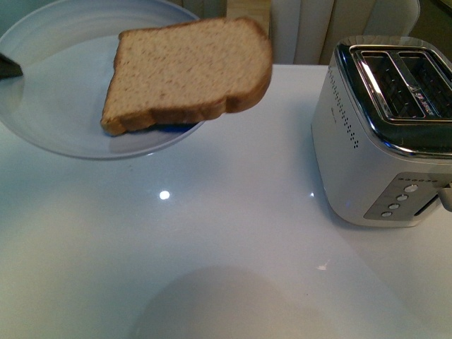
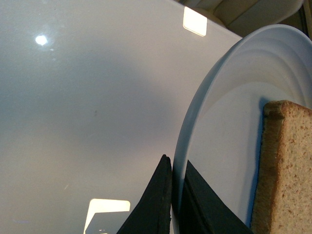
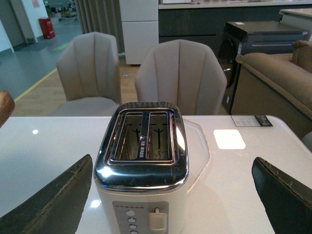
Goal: Left arm holds plate, right arm toasts bread
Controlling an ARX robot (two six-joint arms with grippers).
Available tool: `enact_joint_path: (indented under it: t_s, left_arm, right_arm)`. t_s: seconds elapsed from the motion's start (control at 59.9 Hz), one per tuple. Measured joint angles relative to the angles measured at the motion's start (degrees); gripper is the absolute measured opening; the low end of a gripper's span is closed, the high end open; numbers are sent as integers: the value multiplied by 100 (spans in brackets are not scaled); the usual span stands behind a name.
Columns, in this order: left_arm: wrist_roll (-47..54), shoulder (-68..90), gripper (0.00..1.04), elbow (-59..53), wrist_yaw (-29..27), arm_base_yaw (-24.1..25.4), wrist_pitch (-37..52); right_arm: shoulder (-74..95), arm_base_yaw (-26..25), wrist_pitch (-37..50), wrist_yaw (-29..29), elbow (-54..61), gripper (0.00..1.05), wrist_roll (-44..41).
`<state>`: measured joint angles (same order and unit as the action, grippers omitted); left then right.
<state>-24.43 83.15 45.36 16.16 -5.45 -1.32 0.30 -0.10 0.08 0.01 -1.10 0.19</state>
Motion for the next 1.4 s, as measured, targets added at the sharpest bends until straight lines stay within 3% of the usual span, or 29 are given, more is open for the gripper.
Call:
enact_joint_path:
  t_s: [0.317,0.551,0.584,0.634,0.685,0.768,0.851,1.035,1.402]
  left_arm:
    - [-452,-22,3,520,-297,-763,-192]
    - [-570,-22,3,616,-376,-1067,-247]
    - [-573,-22,3,619,-378,-1082,-251]
    - [-579,-22,3,619,-389,-1091,-264]
    - [-588,-22,3,621,-398,-1106,-273]
    - [-588,-15,3,625,-372,-1110,-275]
    - [-588,-11,3,625,-393,-1095,-275]
    - [-586,-9,3,625,-352,-1102,-284]
    - [-586,0,3,625,-264,-1088,-332]
  right_arm:
    - [0,0,0,-2,0,96,2]
    - [2,0,-2,-7,0,96,2]
    - [103,-48,-219,-221,-66,96,94]
    - [590,-195,-1200,-831,-435,96,590]
    - [1119,-216,-1943,-1093,-678,96,1040]
    - [1410,-151,-2061,-1270,-706,96,1421]
    - [1744,-59,-1746,-1344,-813,96,1639]
    - [3858,481,295,-1941,-1622,96,2704]
    - [6572,1233,2872,-2428,-2424,96,4450]
